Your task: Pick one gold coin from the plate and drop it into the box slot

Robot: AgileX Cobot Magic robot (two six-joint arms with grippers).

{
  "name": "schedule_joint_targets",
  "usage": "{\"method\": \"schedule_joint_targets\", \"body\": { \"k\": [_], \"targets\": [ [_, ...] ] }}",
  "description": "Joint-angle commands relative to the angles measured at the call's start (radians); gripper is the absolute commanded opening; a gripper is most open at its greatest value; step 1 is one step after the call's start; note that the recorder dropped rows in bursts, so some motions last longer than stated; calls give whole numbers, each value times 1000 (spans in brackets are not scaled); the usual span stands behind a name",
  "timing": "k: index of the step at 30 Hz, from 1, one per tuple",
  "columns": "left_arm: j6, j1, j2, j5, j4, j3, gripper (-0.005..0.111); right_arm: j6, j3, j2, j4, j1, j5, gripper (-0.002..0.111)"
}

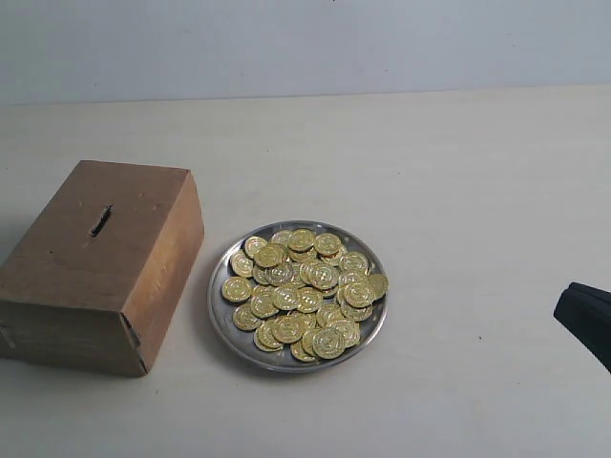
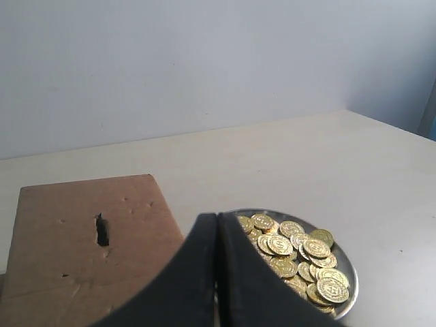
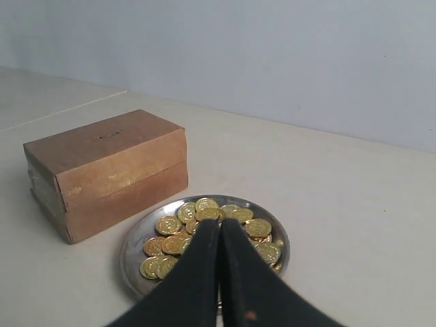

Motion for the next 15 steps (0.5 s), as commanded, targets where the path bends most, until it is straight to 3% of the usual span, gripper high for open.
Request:
{"method": "schedule_joint_targets", "body": {
  "k": [1,15],
  "targets": [
    [0,3,-7,2,-1,3,0,0,4,-29,-3,-32,-1,0],
    [0,5,-124,2,0,3,0,0,4,-48,-3,-431,-1,0]
  ]
}}
